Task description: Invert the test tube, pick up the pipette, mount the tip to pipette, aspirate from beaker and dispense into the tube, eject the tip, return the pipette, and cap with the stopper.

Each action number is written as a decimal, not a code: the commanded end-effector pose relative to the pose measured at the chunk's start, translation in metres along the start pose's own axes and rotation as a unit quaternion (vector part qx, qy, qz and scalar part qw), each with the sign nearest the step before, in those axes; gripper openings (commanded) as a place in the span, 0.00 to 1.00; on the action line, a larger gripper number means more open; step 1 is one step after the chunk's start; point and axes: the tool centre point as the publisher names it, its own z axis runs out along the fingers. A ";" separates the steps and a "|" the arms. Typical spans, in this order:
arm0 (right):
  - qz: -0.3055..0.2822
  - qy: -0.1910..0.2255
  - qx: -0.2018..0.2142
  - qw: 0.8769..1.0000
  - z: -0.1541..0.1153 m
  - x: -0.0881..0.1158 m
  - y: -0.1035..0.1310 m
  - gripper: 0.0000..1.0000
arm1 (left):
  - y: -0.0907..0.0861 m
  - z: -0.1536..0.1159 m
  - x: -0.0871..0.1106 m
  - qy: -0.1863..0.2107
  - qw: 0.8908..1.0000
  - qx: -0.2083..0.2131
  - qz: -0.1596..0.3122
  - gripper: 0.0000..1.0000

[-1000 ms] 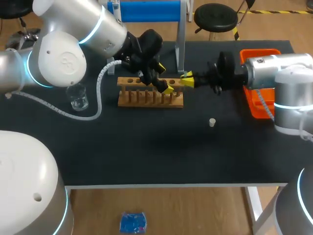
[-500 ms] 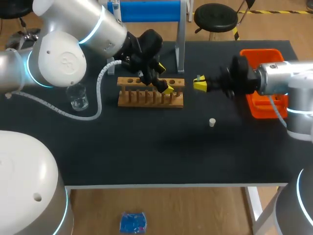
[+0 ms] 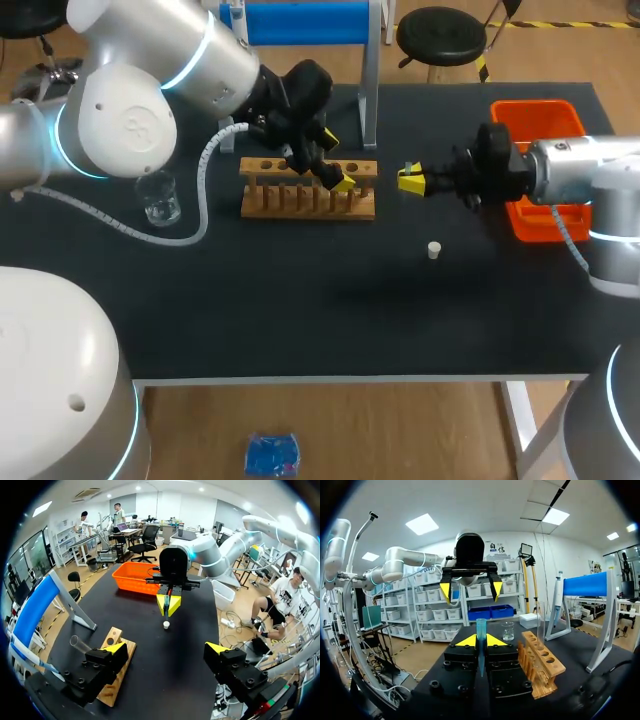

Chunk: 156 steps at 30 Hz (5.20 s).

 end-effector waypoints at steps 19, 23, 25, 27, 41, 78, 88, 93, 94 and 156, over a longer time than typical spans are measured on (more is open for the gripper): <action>0.000 -0.002 0.001 1.000 0.000 0.001 0.001 0.00 | 0.039 -0.033 -0.047 -0.082 0.992 0.005 -0.099 1.00; 0.000 -0.002 0.001 1.000 0.000 0.001 0.001 0.00 | 0.071 -0.064 -0.082 -0.137 0.978 -0.009 -0.157 1.00; 0.000 -0.002 0.001 1.000 0.000 0.001 0.001 0.00 | 0.083 -0.080 -0.098 -0.158 0.971 -0.010 -0.178 1.00; 0.000 -0.002 0.001 1.000 0.000 0.001 0.001 0.00 | 0.091 -0.095 -0.114 -0.182 0.963 -0.013 -0.198 1.00; 0.000 -0.002 0.001 1.000 0.000 0.001 0.001 0.00 | 0.091 -0.132 -0.152 -0.233 0.945 0.003 -0.231 1.00; 0.000 -0.002 0.001 1.000 0.000 0.001 0.001 0.00 | 0.036 -0.077 -0.285 -0.421 0.842 0.062 -0.333 1.00; 0.000 -0.002 0.001 1.000 0.000 0.001 0.001 0.00 | 0.033 -0.068 -0.288 -0.476 0.802 0.096 -0.347 1.00; 0.000 -0.002 0.001 1.000 0.000 0.001 0.001 0.00 | 0.035 -0.066 -0.297 -0.490 0.790 0.113 -0.351 1.00; 0.000 -0.002 0.001 1.000 0.000 0.001 0.001 0.00 | 0.036 -0.067 -0.299 -0.493 0.787 0.114 -0.352 1.00; 0.000 -0.002 0.001 1.000 0.000 0.001 0.001 0.00 | 0.037 -0.068 -0.359 -0.507 0.761 0.170 -0.367 0.48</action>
